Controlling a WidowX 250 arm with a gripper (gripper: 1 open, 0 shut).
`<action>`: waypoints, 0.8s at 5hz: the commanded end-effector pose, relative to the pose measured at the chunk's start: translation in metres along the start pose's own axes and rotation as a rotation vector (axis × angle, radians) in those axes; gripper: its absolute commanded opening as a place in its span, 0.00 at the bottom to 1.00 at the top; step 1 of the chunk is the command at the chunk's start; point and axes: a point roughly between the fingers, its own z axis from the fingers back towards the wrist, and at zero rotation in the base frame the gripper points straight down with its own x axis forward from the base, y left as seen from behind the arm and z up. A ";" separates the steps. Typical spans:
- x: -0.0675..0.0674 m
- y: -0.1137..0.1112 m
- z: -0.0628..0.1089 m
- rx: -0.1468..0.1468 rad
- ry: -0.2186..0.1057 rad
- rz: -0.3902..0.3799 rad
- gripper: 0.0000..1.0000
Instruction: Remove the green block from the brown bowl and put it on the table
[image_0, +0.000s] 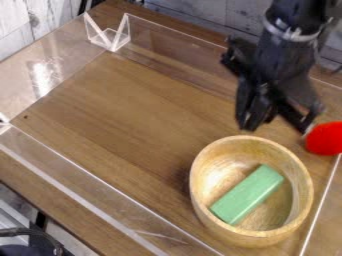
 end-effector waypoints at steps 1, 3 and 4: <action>-0.008 -0.009 0.010 0.005 -0.054 0.010 1.00; -0.009 -0.026 -0.024 -0.008 -0.104 0.001 1.00; -0.009 -0.030 -0.039 -0.022 -0.122 0.001 1.00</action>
